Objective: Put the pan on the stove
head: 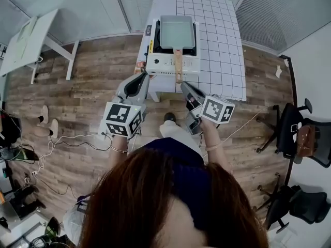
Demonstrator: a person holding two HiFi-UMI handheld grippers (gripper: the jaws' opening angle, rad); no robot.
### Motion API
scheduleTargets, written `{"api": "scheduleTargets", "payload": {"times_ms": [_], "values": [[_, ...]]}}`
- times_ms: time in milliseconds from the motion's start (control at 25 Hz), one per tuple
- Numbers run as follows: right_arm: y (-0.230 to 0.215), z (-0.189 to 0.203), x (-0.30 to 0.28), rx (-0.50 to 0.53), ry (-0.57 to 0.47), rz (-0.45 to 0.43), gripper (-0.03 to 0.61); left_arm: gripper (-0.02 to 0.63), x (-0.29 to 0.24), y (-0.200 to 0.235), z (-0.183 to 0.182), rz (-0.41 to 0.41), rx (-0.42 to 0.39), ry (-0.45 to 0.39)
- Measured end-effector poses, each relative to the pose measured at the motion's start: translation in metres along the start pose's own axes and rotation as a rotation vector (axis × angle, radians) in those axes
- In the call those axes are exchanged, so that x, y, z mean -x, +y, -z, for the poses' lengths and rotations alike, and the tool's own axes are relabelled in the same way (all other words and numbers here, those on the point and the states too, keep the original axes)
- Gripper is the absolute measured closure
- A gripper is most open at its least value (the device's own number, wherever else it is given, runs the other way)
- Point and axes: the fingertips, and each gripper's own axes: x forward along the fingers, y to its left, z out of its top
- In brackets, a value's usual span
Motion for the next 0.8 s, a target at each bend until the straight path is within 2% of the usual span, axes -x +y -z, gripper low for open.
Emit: {"api": "scheduleTargets", "payload": {"times_ms": [800], "values": [[0.051,0.035,0.037,0.182,-0.069,0.039,0.569,0.594,0.068,-0.022,0.006,0.019,-0.005,-0.046]]}}
